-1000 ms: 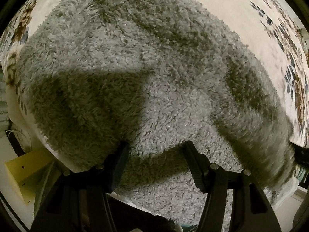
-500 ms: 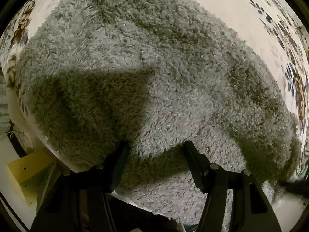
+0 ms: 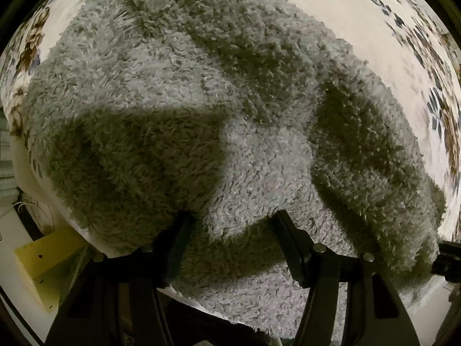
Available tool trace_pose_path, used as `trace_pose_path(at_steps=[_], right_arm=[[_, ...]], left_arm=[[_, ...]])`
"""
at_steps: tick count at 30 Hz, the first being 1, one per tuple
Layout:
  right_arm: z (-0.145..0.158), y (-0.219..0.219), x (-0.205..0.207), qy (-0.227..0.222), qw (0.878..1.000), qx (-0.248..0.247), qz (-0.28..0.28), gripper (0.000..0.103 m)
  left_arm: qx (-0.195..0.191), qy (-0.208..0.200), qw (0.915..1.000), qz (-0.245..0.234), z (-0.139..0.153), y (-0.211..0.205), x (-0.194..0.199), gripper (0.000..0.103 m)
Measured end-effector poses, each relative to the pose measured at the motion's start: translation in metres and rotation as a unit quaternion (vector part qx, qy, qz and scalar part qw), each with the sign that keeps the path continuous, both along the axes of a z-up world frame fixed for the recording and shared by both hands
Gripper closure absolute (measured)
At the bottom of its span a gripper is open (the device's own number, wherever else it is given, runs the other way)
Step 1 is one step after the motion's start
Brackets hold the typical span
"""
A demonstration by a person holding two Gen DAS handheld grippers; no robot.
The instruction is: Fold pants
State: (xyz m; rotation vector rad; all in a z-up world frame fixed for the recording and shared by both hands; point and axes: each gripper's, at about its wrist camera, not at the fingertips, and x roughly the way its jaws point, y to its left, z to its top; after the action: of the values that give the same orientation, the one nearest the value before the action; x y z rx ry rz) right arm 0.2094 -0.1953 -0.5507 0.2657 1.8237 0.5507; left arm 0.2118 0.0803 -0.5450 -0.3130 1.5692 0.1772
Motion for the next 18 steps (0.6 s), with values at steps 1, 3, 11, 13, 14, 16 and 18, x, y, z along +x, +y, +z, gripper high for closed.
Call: trace_pose_path(at_steps=[1, 3, 11, 13, 14, 16, 18], right_arm=[[-0.001, 0.000, 0.002, -0.007, 1.000, -0.002, -0.008, 0.039], [-0.008, 0.001, 0.008, -0.014, 0.999, -0.003, -0.035, 0.038], [0.019, -0.025, 0.020, -0.051, 0.989, -0.003, -0.139, 0.093], [0.039, -0.041, 0.027, -0.071, 0.980, 0.010, -0.183, 0.094], [0.045, -0.047, 0.028, -0.078, 0.977, 0.014, -0.197, 0.095], [0.052, -0.056, 0.034, -0.084, 0.974, 0.027, -0.207, 0.095], [0.051, -0.065, 0.041, -0.091, 0.972, 0.019, -0.216, 0.096]], left_arm=[[0.001, -0.001, 1.0000, 0.000, 0.000, -0.001, 0.000, 0.045], [0.003, -0.002, 1.0000, 0.001, 0.000, -0.003, 0.000, 0.045], [-0.004, 0.000, 1.0000, -0.006, 0.001, -0.004, -0.005, 0.045], [-0.005, -0.001, 1.0000, -0.005, 0.007, -0.003, -0.006, 0.045], [-0.004, -0.003, 1.0000, -0.006, 0.012, -0.003, -0.006, 0.045], [-0.005, -0.016, 0.9998, -0.007, 0.024, -0.005, -0.004, 0.045], [-0.008, -0.030, 0.9994, -0.012, 0.035, -0.011, -0.002, 0.045]])
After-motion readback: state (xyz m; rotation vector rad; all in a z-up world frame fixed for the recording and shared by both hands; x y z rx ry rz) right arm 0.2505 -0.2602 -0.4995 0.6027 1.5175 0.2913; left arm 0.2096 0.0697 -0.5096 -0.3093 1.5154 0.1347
